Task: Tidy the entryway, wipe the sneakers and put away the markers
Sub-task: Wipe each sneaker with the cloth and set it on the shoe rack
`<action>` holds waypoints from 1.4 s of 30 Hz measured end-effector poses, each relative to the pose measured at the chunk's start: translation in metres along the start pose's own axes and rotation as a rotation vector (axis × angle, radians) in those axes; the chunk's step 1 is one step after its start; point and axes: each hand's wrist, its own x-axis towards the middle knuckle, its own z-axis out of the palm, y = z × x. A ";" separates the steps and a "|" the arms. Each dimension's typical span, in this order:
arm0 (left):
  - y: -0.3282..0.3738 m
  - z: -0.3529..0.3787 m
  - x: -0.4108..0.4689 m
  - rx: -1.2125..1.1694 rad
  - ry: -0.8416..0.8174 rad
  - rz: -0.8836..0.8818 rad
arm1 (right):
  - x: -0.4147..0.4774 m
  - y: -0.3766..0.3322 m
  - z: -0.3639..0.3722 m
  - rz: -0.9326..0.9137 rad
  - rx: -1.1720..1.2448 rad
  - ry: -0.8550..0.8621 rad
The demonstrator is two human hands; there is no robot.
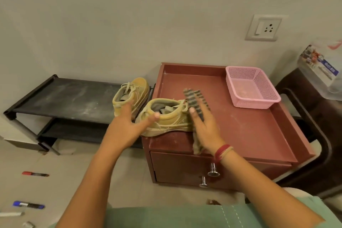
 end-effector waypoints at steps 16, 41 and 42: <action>0.022 0.018 -0.001 -0.154 0.210 -0.046 | 0.013 0.019 -0.055 0.382 0.107 0.351; 0.079 0.034 -0.011 -0.018 0.217 0.818 | -0.005 -0.086 -0.063 -0.392 -0.165 -0.051; 0.079 0.034 -0.011 -0.029 0.217 0.810 | -0.006 -0.088 -0.060 -0.392 -0.154 -0.053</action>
